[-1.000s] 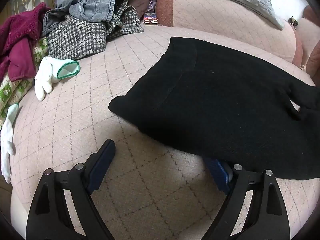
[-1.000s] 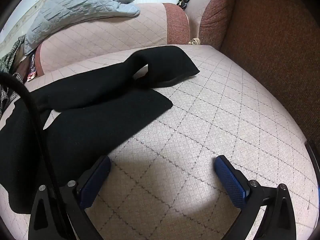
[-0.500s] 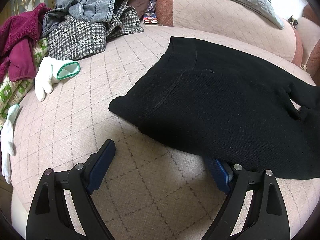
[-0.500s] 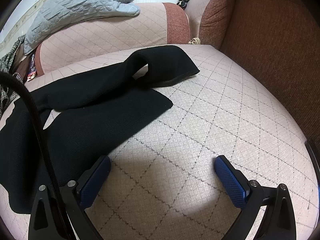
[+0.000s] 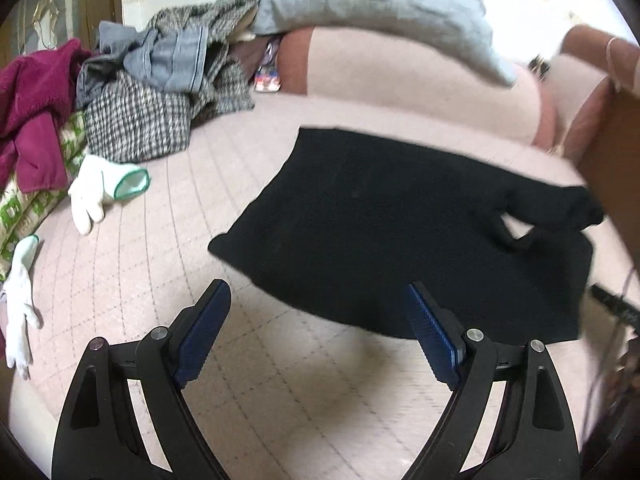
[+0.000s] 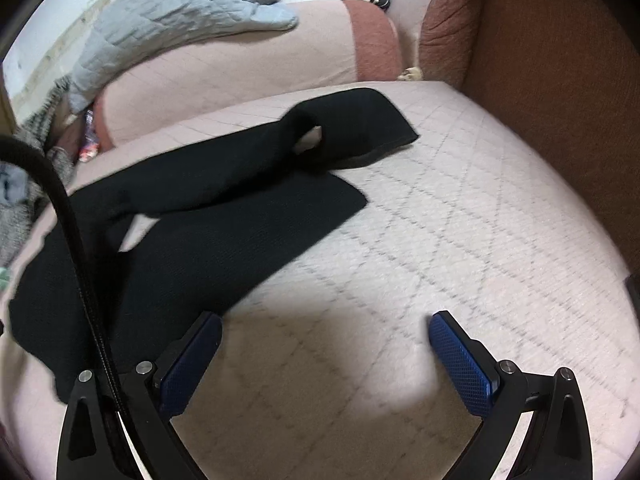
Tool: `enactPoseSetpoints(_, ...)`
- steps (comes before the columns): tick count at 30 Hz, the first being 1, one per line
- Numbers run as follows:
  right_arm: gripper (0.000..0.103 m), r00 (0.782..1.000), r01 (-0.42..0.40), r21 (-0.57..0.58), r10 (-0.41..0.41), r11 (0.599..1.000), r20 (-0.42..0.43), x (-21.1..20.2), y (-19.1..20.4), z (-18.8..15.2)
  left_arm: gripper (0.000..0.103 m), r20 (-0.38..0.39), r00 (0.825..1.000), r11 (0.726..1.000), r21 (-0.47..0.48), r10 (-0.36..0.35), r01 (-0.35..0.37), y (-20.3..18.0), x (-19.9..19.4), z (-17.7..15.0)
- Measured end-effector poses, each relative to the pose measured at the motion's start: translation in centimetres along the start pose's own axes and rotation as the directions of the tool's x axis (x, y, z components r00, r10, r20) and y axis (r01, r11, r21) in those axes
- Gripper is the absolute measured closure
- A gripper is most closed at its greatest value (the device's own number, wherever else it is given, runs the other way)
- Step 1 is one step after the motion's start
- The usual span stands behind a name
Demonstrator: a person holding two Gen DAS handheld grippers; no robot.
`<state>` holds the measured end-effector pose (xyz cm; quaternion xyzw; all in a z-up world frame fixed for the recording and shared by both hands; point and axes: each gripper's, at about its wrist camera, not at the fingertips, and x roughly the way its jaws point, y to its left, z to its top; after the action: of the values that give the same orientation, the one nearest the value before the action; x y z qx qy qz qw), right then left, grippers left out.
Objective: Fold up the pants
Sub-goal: 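Move both grippers toward the black pants lying on the sofa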
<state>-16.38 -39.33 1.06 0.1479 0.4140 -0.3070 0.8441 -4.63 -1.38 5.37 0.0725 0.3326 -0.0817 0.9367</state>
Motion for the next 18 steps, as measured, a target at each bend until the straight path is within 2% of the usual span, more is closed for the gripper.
enactPoseSetpoints(1,0.000,1.000,-0.011,0.022,0.011,1.000,-0.007,0.1,0.2,-0.2,0.015,0.007,1.000,1.000,0.001,-0.009,0.009,-0.2,-0.4,0.2)
enactPoseSetpoints(3,0.000,1.000,-0.005,-0.011,0.005,1.000,-0.007,0.0,1.0,-0.5,0.015,-0.017,1.000,1.000,-0.021,-0.020,0.020,0.0,-0.8,0.6)
enactPoseSetpoints(6,0.000,0.995,-0.024,-0.026,0.022,0.999,-0.095,0.2,1.6,-0.4,0.015,-0.026,0.997,0.995,-0.072,-0.069,0.067,0.5,-1.6,0.6)
enactPoseSetpoints(8,0.000,0.988,-0.031,-0.006,0.030,0.999,-0.153,-0.2,1.7,-0.3,0.015,-0.038,0.997,0.996,-0.063,-0.063,0.060,0.4,-1.7,0.8)
enactPoseSetpoints(10,0.001,0.982,-0.074,0.004,0.073,0.997,-0.176,-0.9,1.8,-0.4,0.015,-0.045,0.998,0.997,-0.053,-0.054,0.052,0.4,-1.8,0.8)
enactPoseSetpoints(12,0.002,0.977,-0.132,0.015,0.133,0.991,-0.166,-1.8,1.9,-0.7,0.015,-0.045,0.998,0.998,-0.047,-0.053,0.051,0.4,-1.9,0.7)
enactPoseSetpoints(16,0.002,0.981,-0.173,0.017,0.174,0.985,-0.091,-2.5,2.9,-1.5,0.015,-0.058,0.997,0.998,-0.046,-0.055,0.052,0.4,-1.7,0.5)
enactPoseSetpoints(18,0.002,0.974,-0.213,0.036,0.215,0.976,-0.077,-2.6,3.5,-1.5,0.015,-0.064,0.996,0.997,-0.047,-0.057,0.054,0.4,-1.5,0.5)
